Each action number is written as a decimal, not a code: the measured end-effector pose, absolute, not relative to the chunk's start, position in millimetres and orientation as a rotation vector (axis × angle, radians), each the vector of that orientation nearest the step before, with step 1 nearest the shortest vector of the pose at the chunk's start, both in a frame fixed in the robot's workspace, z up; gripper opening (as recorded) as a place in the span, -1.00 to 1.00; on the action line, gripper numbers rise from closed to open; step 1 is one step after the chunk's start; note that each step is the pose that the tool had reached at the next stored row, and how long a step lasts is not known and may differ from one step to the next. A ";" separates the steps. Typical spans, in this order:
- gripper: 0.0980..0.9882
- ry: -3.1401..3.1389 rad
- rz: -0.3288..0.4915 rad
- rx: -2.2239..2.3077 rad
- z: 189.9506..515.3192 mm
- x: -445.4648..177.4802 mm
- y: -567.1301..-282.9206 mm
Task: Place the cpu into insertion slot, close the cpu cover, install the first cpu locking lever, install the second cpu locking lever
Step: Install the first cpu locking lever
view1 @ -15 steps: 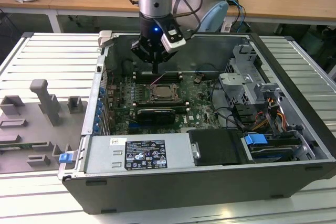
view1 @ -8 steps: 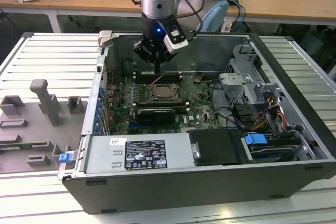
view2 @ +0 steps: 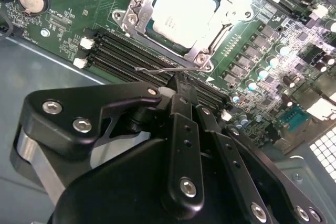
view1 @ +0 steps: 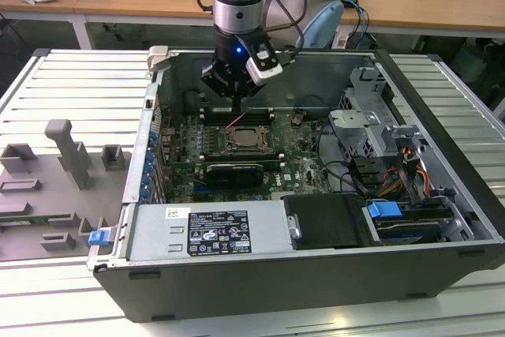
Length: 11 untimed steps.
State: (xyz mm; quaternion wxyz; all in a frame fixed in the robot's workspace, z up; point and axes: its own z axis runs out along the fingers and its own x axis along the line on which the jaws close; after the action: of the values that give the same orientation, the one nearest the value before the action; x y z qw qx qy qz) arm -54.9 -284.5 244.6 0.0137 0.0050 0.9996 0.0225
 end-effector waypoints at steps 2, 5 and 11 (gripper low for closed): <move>-0.98 3.114 0.070 0.015 243.8 -54.7 -284.6; -0.98 3.114 0.071 0.002 242.5 -53.6 -284.5; -0.98 3.114 0.071 -0.037 236.6 -45.5 -280.3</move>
State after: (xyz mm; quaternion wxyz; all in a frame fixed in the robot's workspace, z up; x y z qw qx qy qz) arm -45.5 -280.3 236.6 0.0132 -0.0118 0.9996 0.0229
